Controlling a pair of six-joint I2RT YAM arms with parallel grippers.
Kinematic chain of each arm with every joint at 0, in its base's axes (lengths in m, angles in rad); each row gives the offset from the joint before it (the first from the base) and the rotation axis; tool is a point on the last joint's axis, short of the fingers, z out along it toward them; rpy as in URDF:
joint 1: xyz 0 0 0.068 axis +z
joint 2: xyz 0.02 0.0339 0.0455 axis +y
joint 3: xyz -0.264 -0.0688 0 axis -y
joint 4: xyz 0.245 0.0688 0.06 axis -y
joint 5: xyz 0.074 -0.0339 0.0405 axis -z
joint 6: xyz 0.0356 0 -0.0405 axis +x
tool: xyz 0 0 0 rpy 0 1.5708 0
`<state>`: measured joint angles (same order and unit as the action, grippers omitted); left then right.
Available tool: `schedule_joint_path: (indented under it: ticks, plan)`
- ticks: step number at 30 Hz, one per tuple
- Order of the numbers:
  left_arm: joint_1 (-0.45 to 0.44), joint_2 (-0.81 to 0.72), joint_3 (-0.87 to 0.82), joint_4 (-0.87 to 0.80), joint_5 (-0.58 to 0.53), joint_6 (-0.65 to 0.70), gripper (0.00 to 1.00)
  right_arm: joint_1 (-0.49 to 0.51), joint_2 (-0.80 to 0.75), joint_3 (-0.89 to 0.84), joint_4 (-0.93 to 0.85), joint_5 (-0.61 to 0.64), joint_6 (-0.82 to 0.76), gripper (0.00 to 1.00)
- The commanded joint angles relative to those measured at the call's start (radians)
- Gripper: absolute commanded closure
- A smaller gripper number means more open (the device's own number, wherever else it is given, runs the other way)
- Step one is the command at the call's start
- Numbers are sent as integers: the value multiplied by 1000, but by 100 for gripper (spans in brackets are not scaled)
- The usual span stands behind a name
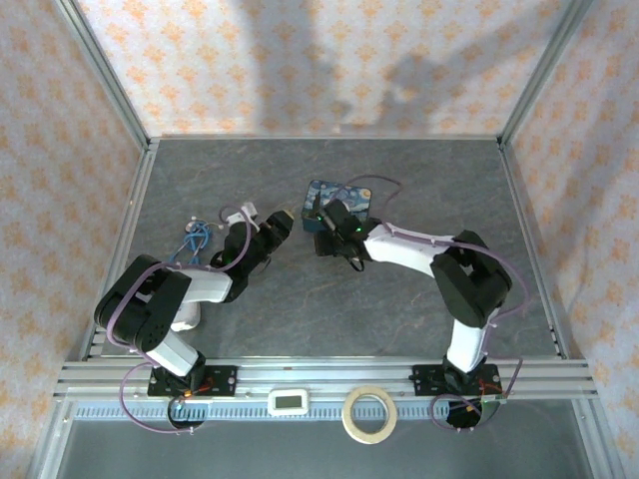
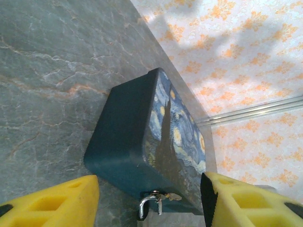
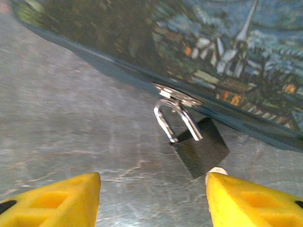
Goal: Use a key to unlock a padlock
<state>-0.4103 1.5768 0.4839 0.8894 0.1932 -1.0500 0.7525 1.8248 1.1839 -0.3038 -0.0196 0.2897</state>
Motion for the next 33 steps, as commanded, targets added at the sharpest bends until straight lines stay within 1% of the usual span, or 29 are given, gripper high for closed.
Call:
schedule_joint_path:
  ticks: [1,3,6,9,15,19,25,31,33]
  plan:
    - [10,-26,-22,52,-12,-11,44,8,28,51,-107,142,-36,39]
    - [12,-22,-29,60,-7,-17,44,11,46,62,-99,166,-51,40]
    - [12,-11,-36,82,3,-32,44,17,73,71,-72,189,-85,48]
    - [11,2,-41,111,11,-49,44,24,88,67,-36,218,-110,52]
    - [13,18,-47,144,22,-68,44,27,120,62,-1,239,-128,52]
    - [11,26,-49,156,30,-74,44,30,136,43,41,239,-131,51]
    - [12,31,-62,180,33,-86,44,30,164,0,101,274,-162,51]
    - [13,34,-73,203,36,-97,44,28,168,-15,115,276,-214,60]
    - [13,37,-74,215,38,-103,44,26,157,-25,125,252,-222,66]
